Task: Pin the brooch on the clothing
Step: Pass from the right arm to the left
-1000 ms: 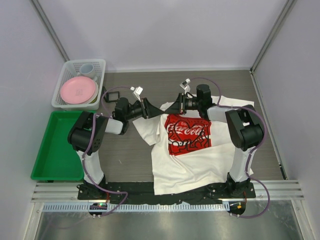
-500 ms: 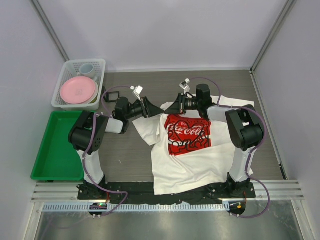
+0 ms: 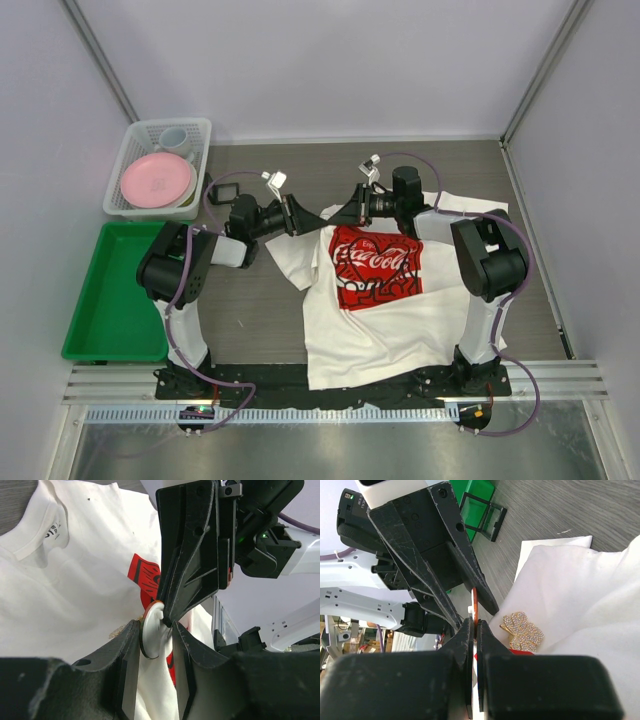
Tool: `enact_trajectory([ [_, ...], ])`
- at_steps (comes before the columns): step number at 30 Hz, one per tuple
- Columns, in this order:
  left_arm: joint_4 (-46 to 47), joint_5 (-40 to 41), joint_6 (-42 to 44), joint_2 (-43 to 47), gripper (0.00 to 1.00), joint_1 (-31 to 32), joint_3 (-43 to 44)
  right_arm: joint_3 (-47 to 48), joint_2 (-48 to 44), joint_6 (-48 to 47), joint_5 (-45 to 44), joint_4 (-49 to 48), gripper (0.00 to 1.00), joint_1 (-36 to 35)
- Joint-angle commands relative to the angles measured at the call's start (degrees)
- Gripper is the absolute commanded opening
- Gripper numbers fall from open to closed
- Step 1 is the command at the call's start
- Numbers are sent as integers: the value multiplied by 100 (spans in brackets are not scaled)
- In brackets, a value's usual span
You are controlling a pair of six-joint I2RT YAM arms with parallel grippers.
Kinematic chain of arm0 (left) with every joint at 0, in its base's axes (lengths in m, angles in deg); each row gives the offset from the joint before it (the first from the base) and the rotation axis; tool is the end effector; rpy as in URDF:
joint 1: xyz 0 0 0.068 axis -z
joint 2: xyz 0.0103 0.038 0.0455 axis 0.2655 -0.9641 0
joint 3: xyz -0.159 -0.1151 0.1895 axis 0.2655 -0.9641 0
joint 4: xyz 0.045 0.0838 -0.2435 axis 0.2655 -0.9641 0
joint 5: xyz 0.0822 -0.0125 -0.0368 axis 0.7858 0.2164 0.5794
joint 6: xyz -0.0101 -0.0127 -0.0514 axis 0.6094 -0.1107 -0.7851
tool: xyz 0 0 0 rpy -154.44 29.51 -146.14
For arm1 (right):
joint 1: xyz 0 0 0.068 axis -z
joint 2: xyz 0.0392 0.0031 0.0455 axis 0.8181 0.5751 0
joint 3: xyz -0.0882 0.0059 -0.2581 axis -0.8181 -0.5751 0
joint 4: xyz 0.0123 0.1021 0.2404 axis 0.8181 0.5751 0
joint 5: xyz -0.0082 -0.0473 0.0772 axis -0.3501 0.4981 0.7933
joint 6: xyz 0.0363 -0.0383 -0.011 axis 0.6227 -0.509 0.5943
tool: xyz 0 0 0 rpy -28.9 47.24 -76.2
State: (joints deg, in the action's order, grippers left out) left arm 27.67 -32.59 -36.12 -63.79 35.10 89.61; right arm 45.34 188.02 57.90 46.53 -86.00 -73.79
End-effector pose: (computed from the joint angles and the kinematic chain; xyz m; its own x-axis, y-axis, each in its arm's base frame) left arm 0.3410 -0.1502 0.1698 -0.7482 -0.2960 -0.5938 0.5463 0.2332 -0.8045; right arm 0.3731 0.1599 0.1862 -0.8657 0.0763 -0.4948 -0.4664 0.2364 0.8524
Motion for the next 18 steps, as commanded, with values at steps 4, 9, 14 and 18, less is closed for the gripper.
enact_trajectory([
  [4, 355, 114, -112, -90, 34, -81, 153, 209, -242, -406, 142, 62, 1, -26],
  [9, 451, 141, -271, -151, 25, -151, 109, 183, -285, -477, 133, 62, 1, -26],
  [14, 486, 9, -297, -187, 23, -151, 144, 192, -347, -757, 186, 36, 1, -61],
  [18, 565, -114, -323, -187, 28, -125, 162, 279, -435, -1221, 309, 228, 1, -184],
])
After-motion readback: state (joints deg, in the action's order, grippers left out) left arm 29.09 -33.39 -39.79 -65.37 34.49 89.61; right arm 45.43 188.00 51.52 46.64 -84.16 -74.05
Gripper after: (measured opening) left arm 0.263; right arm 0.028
